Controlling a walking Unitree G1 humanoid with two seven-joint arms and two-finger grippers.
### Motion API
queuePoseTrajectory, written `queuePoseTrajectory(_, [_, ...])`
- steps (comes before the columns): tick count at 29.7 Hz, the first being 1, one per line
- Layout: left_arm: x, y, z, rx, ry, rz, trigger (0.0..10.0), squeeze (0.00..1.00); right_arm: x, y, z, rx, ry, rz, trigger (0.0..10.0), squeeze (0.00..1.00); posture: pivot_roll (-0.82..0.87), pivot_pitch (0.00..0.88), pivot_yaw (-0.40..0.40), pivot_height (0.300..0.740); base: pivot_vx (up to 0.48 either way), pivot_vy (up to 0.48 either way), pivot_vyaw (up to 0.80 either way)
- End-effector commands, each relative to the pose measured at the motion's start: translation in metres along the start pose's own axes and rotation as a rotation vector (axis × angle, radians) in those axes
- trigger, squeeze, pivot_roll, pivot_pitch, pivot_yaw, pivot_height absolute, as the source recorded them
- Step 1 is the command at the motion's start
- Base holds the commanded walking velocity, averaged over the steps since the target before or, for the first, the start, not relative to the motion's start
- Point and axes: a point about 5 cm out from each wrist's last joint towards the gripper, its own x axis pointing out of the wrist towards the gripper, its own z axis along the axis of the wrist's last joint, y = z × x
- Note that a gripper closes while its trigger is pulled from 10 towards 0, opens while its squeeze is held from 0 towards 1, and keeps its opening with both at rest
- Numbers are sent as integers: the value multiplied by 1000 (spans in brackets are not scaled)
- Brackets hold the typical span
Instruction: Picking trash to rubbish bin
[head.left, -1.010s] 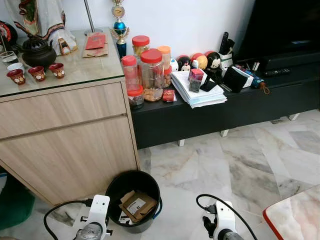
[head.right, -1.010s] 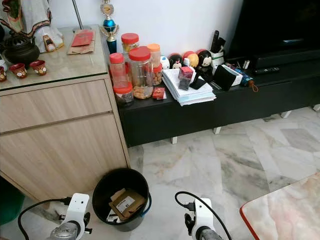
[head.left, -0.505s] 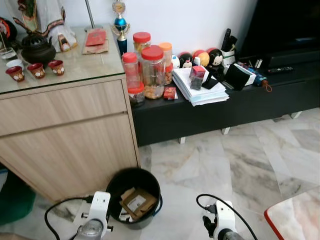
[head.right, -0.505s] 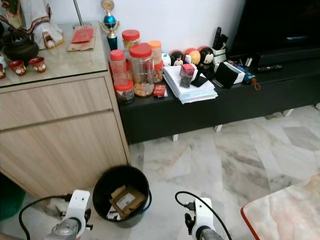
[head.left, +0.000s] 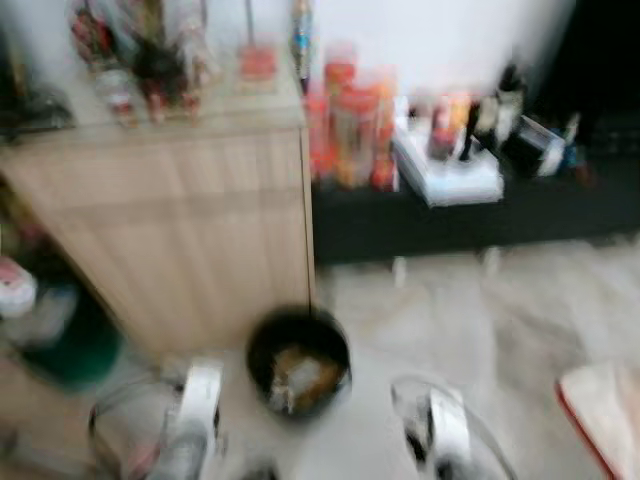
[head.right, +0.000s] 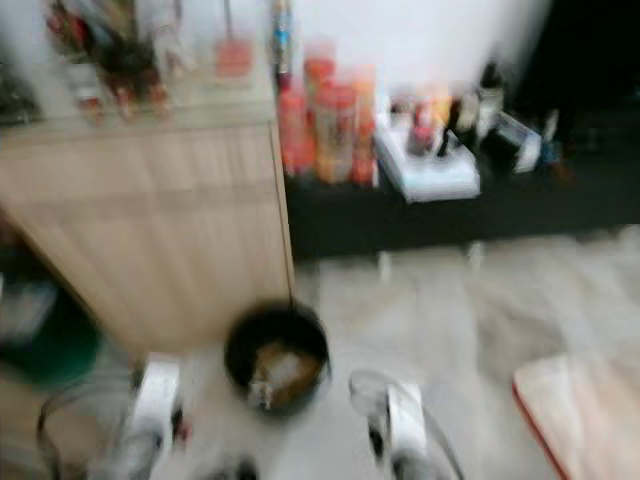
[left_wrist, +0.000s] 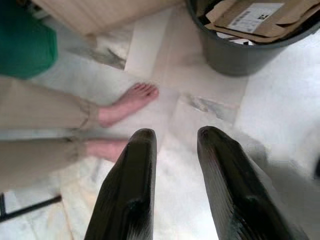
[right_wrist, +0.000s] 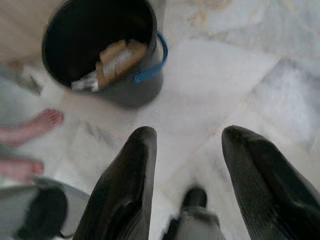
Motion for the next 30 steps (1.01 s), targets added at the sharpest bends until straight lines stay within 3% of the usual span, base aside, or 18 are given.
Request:
queuePoseTrajectory(1, [3,5,15,1,-41,12,10000,0,1,4,1,7,0,5,10000,0,37,40,9,740,0,0,0])
queuePoseTrajectory(30, [3,5,15,1,-41,11,10000,0,1,4,1,7,-2,8,10000,0,38,40,8,740,0,0,0])
